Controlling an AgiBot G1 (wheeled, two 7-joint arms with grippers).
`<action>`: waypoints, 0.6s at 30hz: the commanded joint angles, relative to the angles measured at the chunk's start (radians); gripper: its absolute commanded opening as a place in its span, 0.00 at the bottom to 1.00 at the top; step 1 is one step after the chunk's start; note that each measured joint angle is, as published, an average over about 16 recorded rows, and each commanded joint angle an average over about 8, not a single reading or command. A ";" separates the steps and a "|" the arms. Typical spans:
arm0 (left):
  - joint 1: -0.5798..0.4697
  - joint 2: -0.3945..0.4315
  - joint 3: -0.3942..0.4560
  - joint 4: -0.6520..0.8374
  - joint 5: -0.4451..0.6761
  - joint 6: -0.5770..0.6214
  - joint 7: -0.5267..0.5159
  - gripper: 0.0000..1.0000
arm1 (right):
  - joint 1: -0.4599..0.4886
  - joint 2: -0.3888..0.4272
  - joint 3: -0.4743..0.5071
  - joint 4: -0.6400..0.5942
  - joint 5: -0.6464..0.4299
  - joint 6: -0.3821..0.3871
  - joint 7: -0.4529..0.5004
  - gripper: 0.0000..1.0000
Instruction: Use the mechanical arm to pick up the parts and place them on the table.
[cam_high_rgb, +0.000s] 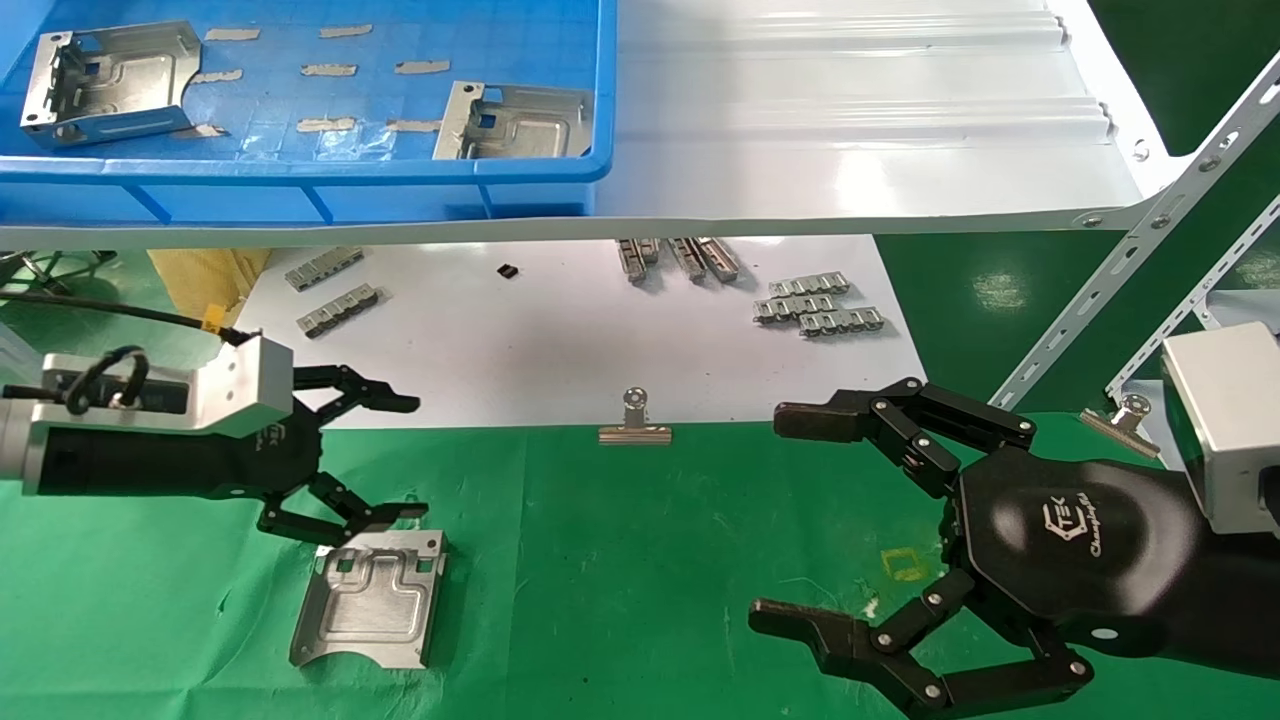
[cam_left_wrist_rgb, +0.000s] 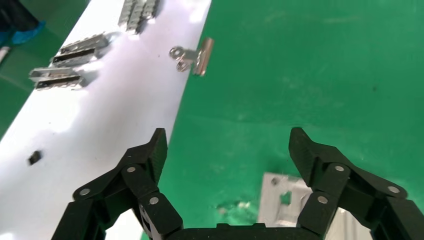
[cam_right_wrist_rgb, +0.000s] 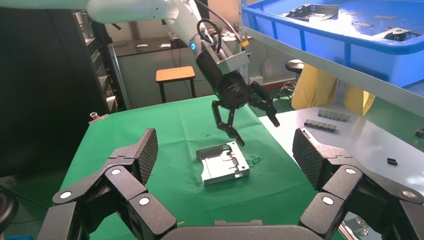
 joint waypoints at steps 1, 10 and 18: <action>0.017 -0.008 -0.015 -0.027 -0.010 -0.002 -0.017 1.00 | 0.000 0.000 0.000 0.000 0.000 0.000 0.000 1.00; 0.128 -0.059 -0.115 -0.206 -0.077 -0.017 -0.131 1.00 | 0.000 0.000 0.000 0.000 0.000 0.000 0.000 1.00; 0.227 -0.105 -0.203 -0.365 -0.136 -0.030 -0.233 1.00 | 0.000 0.000 0.000 0.000 0.000 0.000 0.000 1.00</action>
